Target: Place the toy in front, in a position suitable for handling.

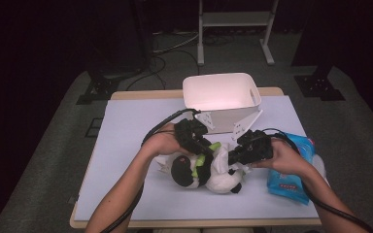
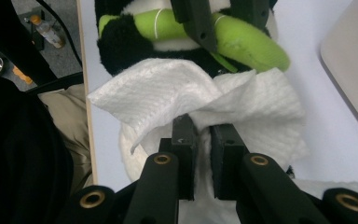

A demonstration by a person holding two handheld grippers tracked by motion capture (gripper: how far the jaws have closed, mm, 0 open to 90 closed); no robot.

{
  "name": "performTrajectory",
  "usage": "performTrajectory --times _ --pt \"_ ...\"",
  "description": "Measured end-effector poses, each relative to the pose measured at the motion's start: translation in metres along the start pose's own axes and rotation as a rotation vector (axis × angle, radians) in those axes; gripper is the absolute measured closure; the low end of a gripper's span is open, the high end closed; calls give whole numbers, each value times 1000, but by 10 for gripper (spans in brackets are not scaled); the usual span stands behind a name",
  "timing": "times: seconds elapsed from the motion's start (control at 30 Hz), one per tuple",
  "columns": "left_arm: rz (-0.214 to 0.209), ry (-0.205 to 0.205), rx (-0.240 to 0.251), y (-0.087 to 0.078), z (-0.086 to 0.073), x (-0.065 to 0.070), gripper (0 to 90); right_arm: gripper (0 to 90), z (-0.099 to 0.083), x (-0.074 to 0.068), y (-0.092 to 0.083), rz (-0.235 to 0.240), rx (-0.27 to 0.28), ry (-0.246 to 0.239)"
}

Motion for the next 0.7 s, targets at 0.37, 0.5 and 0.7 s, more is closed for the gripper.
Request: performTrajectory --times 0.37,0.5,0.7 --pt "-14 -31 18 6 -14 0 688 809 -4 0 12 16 -20 18" --pt "-21 -49 28 5 -27 4 661 809 -1 -6 20 42 -15 10" --pt "-22 -74 75 -7 -38 6 605 809 7 -10 21 43 -38 -12"
Point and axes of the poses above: each handheld gripper's, and its own axes: y roughly forward along the jaws, z roughly out of its top, x roughly to its right, the point moved 10 cm from there along y, roughly forward along the jaws, and after that the axes turned 6 degrees about -z, right-handed, at the moved point
